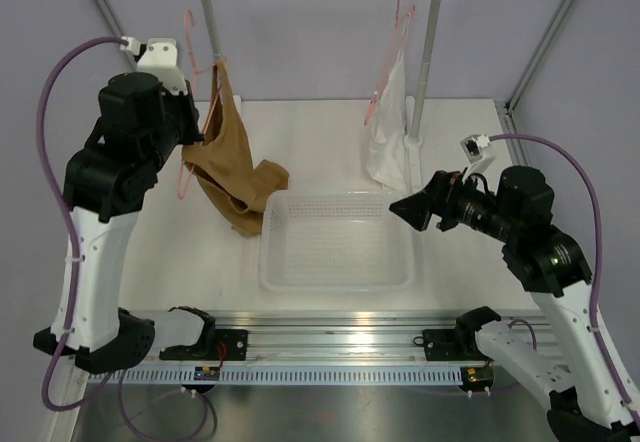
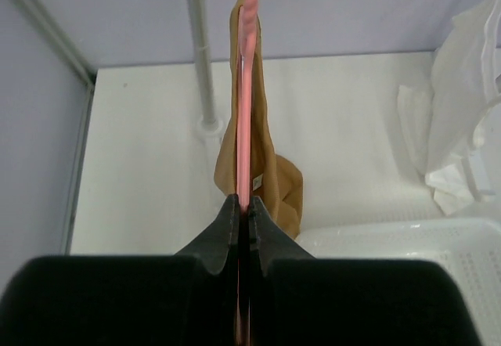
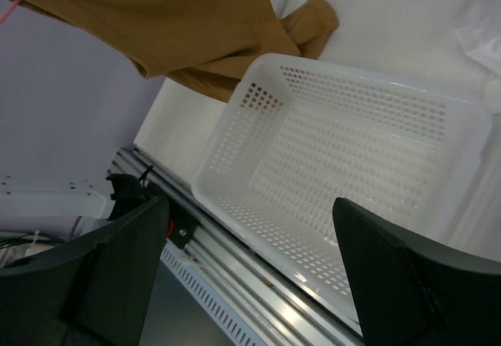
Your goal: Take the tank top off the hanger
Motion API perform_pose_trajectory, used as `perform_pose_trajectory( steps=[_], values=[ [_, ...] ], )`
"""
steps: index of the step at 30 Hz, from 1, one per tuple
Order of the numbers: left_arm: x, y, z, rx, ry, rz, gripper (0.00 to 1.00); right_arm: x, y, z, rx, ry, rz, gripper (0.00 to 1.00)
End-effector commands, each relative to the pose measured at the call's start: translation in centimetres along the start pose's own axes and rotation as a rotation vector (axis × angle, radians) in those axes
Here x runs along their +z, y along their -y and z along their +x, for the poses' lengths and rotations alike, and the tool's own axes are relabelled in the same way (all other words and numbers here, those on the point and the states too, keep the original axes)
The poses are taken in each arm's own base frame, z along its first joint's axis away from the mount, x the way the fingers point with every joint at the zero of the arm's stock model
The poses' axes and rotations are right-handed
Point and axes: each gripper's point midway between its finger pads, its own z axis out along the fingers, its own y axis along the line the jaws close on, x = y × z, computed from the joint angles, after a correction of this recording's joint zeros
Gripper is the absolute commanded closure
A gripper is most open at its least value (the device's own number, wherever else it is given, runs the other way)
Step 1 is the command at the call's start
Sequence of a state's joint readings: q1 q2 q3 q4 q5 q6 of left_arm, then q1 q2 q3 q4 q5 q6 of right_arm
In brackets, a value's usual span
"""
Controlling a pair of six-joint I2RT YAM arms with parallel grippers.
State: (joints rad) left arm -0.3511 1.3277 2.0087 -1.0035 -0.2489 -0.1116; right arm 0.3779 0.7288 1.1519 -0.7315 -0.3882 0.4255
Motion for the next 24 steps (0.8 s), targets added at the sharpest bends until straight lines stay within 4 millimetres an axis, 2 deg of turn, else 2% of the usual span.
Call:
perform_pose_trajectory(
  steps=[1,2,3,4,5,6,7,8,9,10,11,12,13,14,15,16,17,18,19,20,21,22,23,24],
  values=[
    [-6.7,-4.0,-0.4,-0.057,0.093,-0.126,1.0,1.5,-4.8,-2.5,0.022,0.004,-0.25,0.08],
    [-8.8,-4.8,0.6,-0.062,0.098,-0.135,1.0,2.5,-5.1,-2.8,0.046,-0.013,-0.268,0.08],
    [-9.6,-5.1,1.3,-0.071,0.099,-0.138,1.0,2.9,-5.7,-3.5,0.032,0.003,-0.3,0.09],
    [-10.6,-4.9,1.8,-0.083,0.108,-0.11,1.0,3.5,-6.6,-3.3,0.027,-0.014,-0.328,0.09],
    [-11.8,-4.9,3.1,-0.09,0.117,-0.085,1.0,4.7,-6.9,-3.4,0.025,-0.032,-0.334,0.09],
    [-12.6,-4.1,3.6,-0.096,0.133,-0.02,1.0,5.7,-7.3,-3.9,0.009,-0.012,-0.331,0.09],
    [-13.0,-3.6,4.3,-0.1,0.142,0.018,1.0,6.1,-8.6,-4.3,-0.013,-0.008,-0.355,0.09],
    [-12.4,-2.9,5.3,-0.098,0.14,0.055,1.0,6.8,-10.4,-3.4,-0.051,-0.034,-0.396,0.09],
    [-14.2,-2.8,5.7,-0.11,0.193,0.096,1.0,9.0,-10.6,-3.2,-0.063,-0.036,-0.373,0.09],
    [-14.5,-1.9,6.2,-0.111,0.198,0.15,1.0,9.7,-11.8,-3.8,-0.084,-0.02,-0.386,0.09],
    [-15.0,-1.7,6.2,-0.114,0.225,0.172,1.0,12.2,-12.9,-2.8,-0.109,-0.039,-0.398,0.09],
    [-15.2,-1.7,7.4,-0.129,0.227,0.184,1.0,13.3,-13.5,-2.6,-0.118,-0.041,-0.405,0.09],
    [-15.4,-1.7,7.8,-0.144,0.239,0.192,1.0,14.5,-14.2,-2.3,-0.129,-0.042,-0.411,0.09],
    [-15.4,-1.5,8.0,-0.159,0.254,0.201,1.0,16.9,-15.1,-2.1,-0.151,-0.039,-0.421,0.1],
    [-14.7,-1.3,9.2,-0.171,0.23,0.206,1.0,18.0,-16.3,-1.4,-0.173,-0.037,-0.431,0.1],
    [-15.3,-1.3,9.6,-0.18,0.252,0.219,1.0,18.8,-17.6,-2.1,-0.193,-0.01,-0.44,0.11],
    [-15.2,-1.4,9.8,-0.191,0.257,0.214,1.0,21.6,-17.3,-0.6,-0.228,-0.029,-0.412,0.15],
    [-14.9,-1.5,10.6,-0.205,0.247,0.208,1.0,22.8,-17.9,0.0,-0.246,-0.024,-0.388,0.19],
    [-15.2,-1.5,10.8,-0.211,0.256,0.211,1.0,23.4,-19.0,-1.1,-0.258,0.007,-0.393,0.22],
    [-15.2,-1.4,10.9,-0.214,0.257,0.218,1.0,25.9,-18.4,0.7,-0.278,-0.037,-0.362,0.26],
    [-15.2,-1.4,11.0,-0.222,0.255,0.222,1.0,26.9,-18.6,1.1,-0.288,-0.043,-0.354,0.27],
    [-15.2,-1.2,11.3,-0.227,0.249,0.231,1.0,27.2,-19.9,0.0,-0.307,-0.016,-0.368,0.28],
    [-15.3,-1.1,11.3,-0.227,0.25,0.237,1.0,29.2,-18.9,1.6,-0.315,-0.054,-0.328,0.29],
    [-15.3,-1.1,11.3,-0.236,0.246,0.236,1.0,29.8,-18.8,1.6,-0.32,-0.053,-0.317,0.33]
  ],
)
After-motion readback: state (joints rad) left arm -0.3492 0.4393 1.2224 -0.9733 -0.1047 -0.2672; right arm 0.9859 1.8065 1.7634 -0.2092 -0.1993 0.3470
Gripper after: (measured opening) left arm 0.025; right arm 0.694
